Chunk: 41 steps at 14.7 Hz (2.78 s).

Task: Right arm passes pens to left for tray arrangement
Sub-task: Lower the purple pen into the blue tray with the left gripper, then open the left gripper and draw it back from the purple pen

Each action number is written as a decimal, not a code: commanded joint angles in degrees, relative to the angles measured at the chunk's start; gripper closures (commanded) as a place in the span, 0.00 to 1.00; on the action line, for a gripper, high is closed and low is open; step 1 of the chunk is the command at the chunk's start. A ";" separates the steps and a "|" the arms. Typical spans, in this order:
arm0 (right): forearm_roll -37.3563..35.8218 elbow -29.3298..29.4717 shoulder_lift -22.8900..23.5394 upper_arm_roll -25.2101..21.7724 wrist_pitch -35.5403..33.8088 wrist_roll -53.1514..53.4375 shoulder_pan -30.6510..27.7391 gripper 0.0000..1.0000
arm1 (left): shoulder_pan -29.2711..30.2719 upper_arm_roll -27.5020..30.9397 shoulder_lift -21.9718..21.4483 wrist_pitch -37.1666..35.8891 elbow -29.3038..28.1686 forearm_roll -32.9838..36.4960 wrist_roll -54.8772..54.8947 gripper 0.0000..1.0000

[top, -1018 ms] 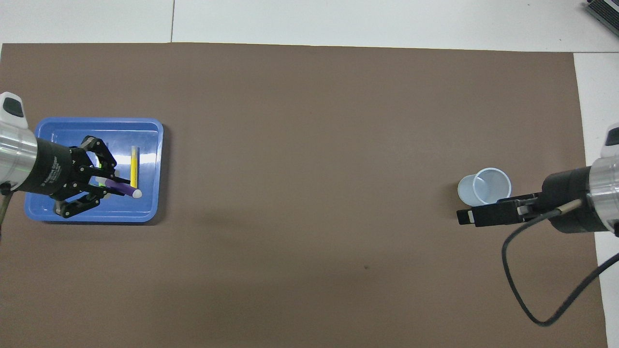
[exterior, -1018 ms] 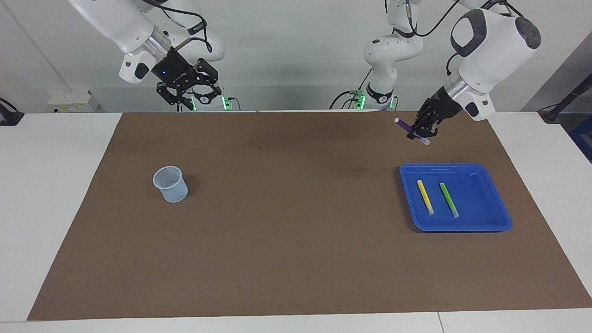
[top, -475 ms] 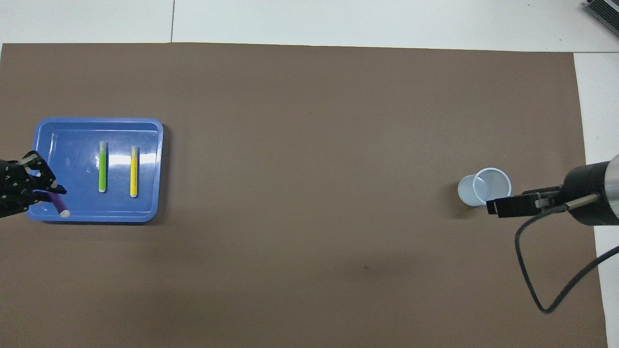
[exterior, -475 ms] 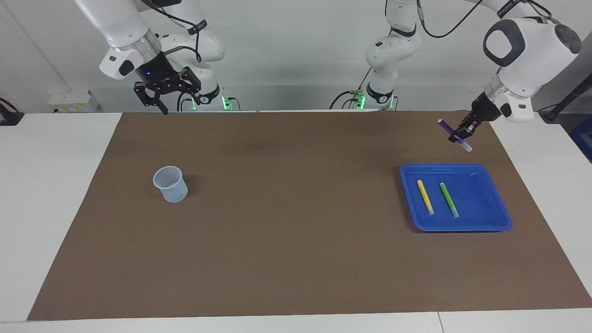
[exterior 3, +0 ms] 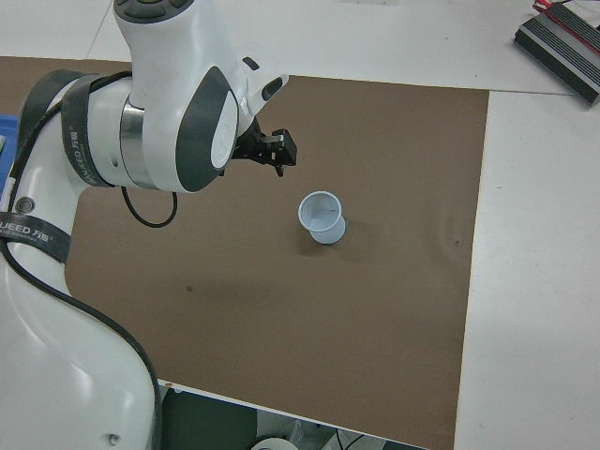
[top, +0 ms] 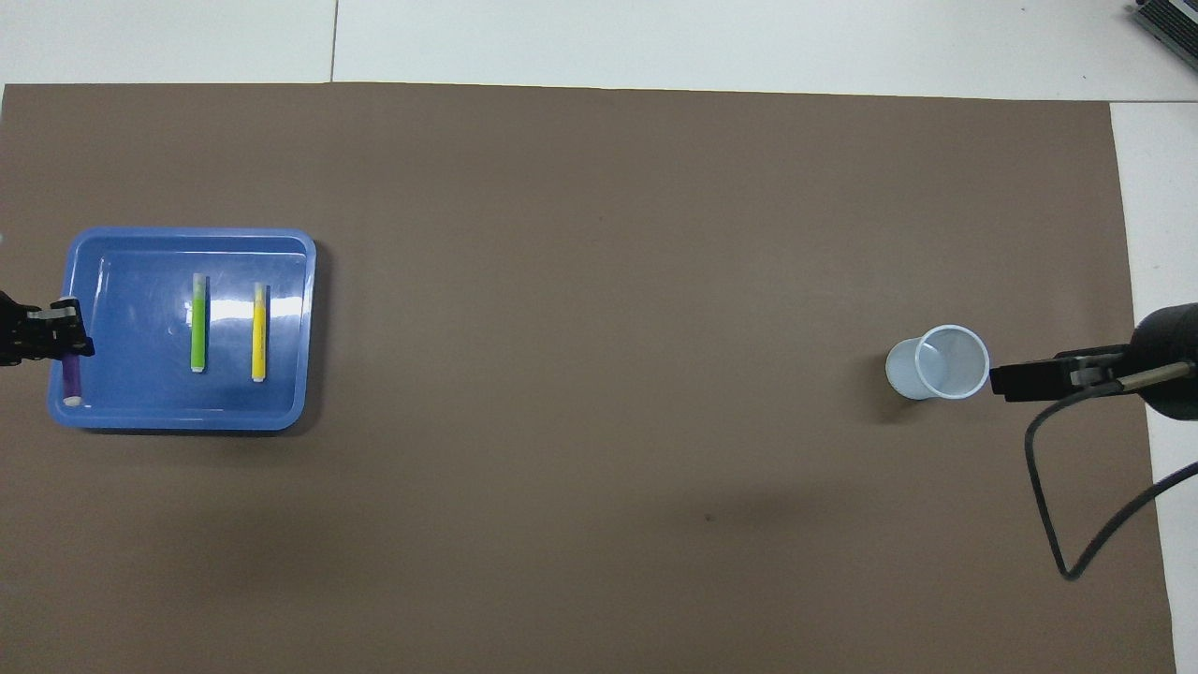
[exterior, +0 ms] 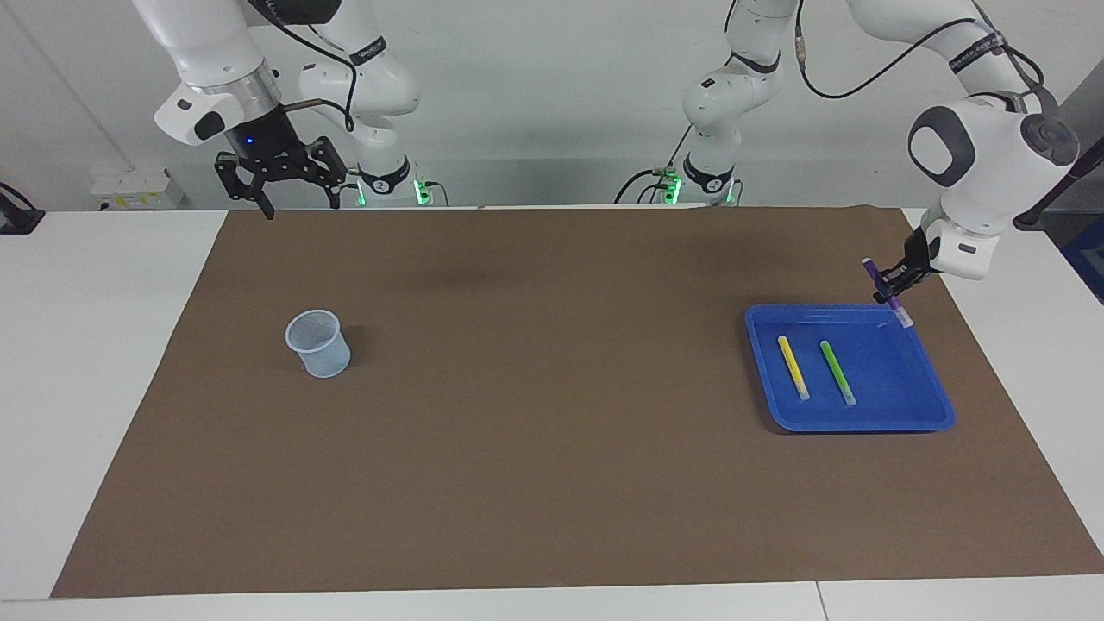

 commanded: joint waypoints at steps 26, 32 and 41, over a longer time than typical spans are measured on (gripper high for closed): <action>-3.93 8.82 6.89 -7.53 -5.17 2.54 3.63 0.00 | 2.64 -0.85 20.59 15.70 6.17 12.09 11.89 0.00; -3.84 8.91 6.89 -7.53 -7.20 2.81 3.63 0.00 | 1.85 -1.12 19.80 9.56 8.55 9.47 11.45 0.00; -3.84 9.18 6.89 -7.53 -7.81 2.81 3.63 0.00 | 1.58 -1.29 5.75 -8.97 8.64 4.10 11.54 0.00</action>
